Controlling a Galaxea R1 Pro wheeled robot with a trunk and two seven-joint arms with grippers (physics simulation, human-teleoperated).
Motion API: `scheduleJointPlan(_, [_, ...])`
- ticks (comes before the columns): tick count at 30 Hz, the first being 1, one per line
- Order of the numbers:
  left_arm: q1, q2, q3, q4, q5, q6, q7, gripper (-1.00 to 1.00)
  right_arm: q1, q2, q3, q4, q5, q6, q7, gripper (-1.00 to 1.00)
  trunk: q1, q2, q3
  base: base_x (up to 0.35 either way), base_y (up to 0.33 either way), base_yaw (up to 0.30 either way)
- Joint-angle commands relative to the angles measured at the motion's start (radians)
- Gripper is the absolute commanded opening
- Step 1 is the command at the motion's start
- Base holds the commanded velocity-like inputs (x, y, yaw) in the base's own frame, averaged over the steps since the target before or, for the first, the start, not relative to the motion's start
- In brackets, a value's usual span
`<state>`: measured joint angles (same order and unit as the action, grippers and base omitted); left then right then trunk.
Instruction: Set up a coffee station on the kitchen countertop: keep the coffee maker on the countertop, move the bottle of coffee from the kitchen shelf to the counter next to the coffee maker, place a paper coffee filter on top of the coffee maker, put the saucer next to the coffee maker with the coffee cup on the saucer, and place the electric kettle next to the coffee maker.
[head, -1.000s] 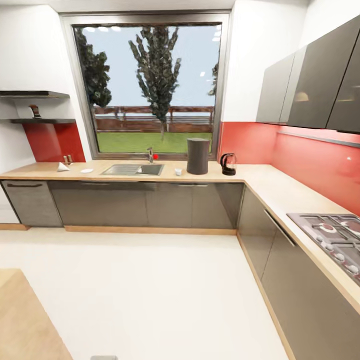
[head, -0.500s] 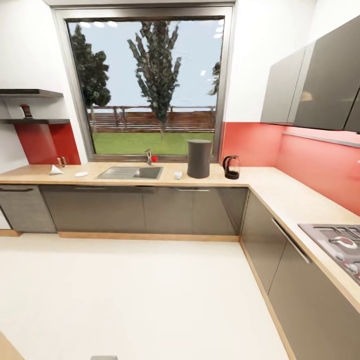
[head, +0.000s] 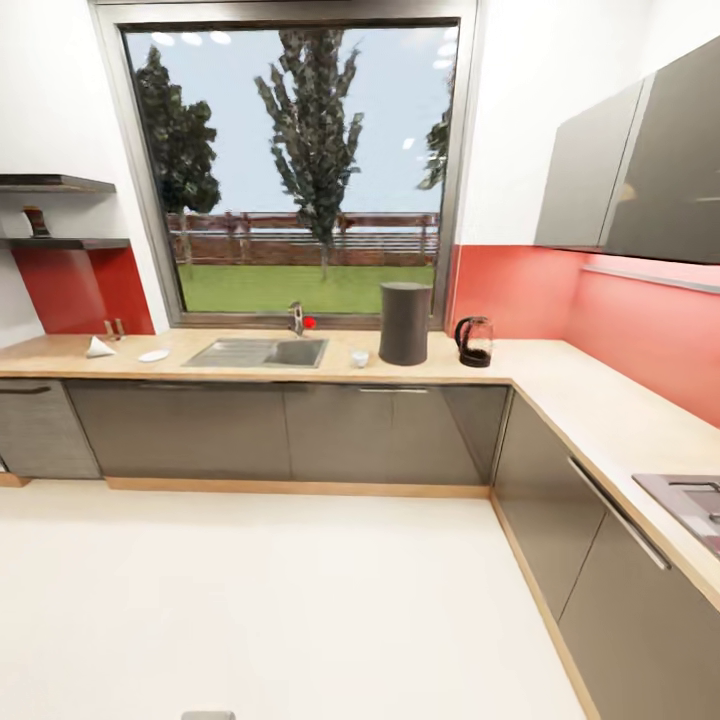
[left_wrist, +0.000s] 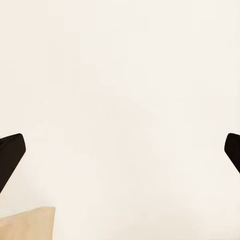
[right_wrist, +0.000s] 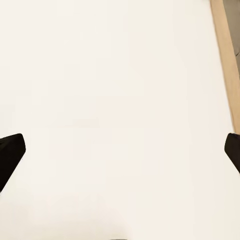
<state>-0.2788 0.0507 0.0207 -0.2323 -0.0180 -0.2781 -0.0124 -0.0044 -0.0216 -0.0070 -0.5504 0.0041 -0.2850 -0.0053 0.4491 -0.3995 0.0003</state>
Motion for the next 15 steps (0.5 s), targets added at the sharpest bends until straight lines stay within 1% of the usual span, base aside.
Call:
scheduleJointPlan(1, [0.0, 0.0, 0.002, 0.001, -0.002, -0.004, -0.001, 1.0, 0.0, 0.0, -0.001, 0.0, 0.0, -0.003, -0.001, 1.0, 0.001, 0.0, 0.0, 0.338, 0.104, 0.0])
scheduleJointPlan(9, [0.0, 0.0, 0.002, 0.002, -0.002, -0.004, -0.001, 1.0, 0.0, 0.0, -0.001, 0.0, 0.0, -0.003, -0.001, 1.0, 0.001, 0.0, 0.0, 0.338, 0.107, 0.008])
scheduleJointPlan(15, [0.0, 0.0, 0.001, 0.002, -0.002, -0.004, -0.001, 1.0, 0.0, 0.0, -0.001, 0.001, 0.0, -0.003, -0.001, 1.0, 0.001, 0.0, 0.0, 0.338, 0.067, 0.114])
